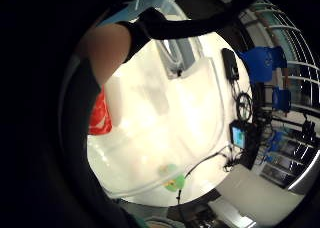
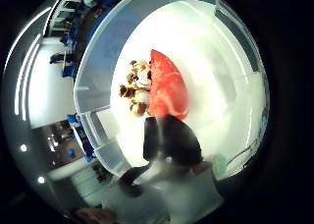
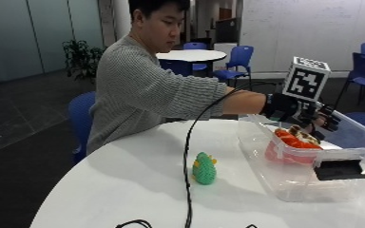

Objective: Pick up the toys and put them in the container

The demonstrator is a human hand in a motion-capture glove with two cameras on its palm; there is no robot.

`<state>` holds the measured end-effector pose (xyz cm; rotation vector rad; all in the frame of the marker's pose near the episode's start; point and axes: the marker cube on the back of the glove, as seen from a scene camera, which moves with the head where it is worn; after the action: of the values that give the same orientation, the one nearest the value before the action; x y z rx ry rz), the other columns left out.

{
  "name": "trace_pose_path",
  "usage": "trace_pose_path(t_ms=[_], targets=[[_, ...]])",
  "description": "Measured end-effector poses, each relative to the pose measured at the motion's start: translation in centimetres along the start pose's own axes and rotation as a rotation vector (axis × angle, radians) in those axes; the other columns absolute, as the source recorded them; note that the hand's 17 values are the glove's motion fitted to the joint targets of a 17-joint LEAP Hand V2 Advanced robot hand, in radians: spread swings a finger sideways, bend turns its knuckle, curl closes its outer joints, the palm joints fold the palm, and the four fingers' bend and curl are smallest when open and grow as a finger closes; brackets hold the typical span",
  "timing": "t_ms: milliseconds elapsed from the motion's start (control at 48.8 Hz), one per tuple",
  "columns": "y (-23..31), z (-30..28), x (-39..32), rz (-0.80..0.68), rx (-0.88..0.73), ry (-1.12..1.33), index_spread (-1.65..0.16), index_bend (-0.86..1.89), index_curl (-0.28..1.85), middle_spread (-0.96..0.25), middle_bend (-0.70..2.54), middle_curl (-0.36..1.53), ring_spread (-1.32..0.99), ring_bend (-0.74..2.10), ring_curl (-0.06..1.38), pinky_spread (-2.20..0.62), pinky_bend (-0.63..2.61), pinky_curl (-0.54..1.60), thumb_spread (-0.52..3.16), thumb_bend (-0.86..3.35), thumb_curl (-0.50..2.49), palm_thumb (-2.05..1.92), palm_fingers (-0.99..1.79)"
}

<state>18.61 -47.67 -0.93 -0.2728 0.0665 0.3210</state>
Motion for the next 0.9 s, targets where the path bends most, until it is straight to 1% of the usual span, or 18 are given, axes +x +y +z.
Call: trace_pose_path(t_ms=[123, 225, 348, 410, 471, 574, 615, 738, 902], targets=[[1.3, -0.5, 0.0, -0.024, 0.012, -0.006, -0.32, 0.09, 0.20, -0.18, 0.15, 0.36, -0.15, 0.32, 0.29, 0.00, 1.07, 0.31, 1.38, -0.02, 0.38, 0.01, -0.19], [3.9, -1.7, 0.6, -0.026, 0.058, -0.019, -0.32, 0.09, 0.19, -0.17, 0.15, 0.35, -0.14, 0.31, 0.29, 0.01, 1.06, 0.31, 1.37, -0.01, 0.36, 0.00, -0.18], [10.6, -4.3, 4.6, -0.063, 0.102, -0.104, -0.32, 0.11, 0.19, -0.17, 0.14, 0.33, -0.13, 0.31, 0.30, 0.01, 1.05, 0.31, 1.37, -0.01, 0.35, 0.00, -0.16], [14.8, -4.5, 7.3, -0.120, 0.107, -0.049, -0.33, 0.12, 0.19, -0.17, 0.15, 0.32, -0.14, 0.32, 0.30, 0.01, 1.04, 0.31, 1.37, -0.02, 0.34, -0.01, -0.12], [18.4, -3.9, 10.0, -0.136, 0.103, 0.045, -0.33, 0.13, 0.20, -0.17, 0.16, 0.32, -0.14, 0.33, 0.31, 0.01, 1.03, 0.31, 1.36, -0.02, 0.34, -0.01, -0.09], [21.5, -2.7, 12.8, 0.017, 0.096, 0.048, -0.34, 0.13, 0.20, -0.18, 0.17, 0.32, -0.15, 0.36, 0.32, 0.01, 1.03, 0.31, 1.36, -0.02, 0.33, -0.01, -0.06], [22.4, -2.1, 13.3, 0.051, 0.092, 0.023, -0.34, 0.14, 0.20, -0.18, 0.17, 0.32, -0.15, 0.37, 0.32, 0.01, 1.03, 0.31, 1.36, -0.02, 0.33, -0.01, -0.06], [23.9, 0.6, 13.5, 0.068, 0.067, 0.001, -0.35, 0.14, 0.21, -0.18, 0.18, 0.32, -0.15, 0.39, 0.33, 0.01, 1.04, 0.32, 1.36, -0.01, 0.32, -0.01, -0.04], [24.6, 7.4, 13.4, 0.113, -0.015, 0.037, -0.35, 0.16, 0.22, -0.19, 0.27, 0.35, -0.19, 0.46, 0.34, 0.00, 0.98, 0.30, 1.36, -0.01, 0.32, 0.00, 0.10]])
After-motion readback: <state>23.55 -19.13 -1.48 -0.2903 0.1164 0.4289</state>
